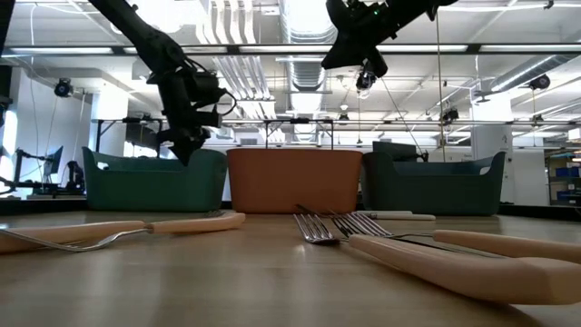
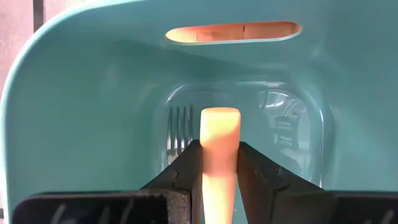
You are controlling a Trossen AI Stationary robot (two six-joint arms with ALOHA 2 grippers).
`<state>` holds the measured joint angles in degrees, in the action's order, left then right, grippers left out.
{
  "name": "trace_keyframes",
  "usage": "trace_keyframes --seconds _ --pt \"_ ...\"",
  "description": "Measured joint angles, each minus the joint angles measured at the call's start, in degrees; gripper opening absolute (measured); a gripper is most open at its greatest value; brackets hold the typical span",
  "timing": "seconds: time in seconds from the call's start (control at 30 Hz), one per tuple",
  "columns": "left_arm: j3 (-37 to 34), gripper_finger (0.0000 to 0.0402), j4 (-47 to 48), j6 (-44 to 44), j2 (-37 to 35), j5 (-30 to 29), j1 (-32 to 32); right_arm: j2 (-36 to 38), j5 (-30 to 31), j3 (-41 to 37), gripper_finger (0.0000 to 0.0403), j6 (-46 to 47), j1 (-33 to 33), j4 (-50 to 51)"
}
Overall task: Sort silverware by color (type)
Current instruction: Put the orange fork into the green bin
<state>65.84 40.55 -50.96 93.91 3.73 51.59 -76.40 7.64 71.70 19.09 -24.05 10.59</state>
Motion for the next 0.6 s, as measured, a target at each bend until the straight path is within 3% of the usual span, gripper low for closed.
trace_keyframes --seconds 0.6 --pt "0.0 0.0067 0.4 0.7 3.2 -0.2 0.1 0.0 -0.1 0.0 0.0027 0.5 0.0 0.0"
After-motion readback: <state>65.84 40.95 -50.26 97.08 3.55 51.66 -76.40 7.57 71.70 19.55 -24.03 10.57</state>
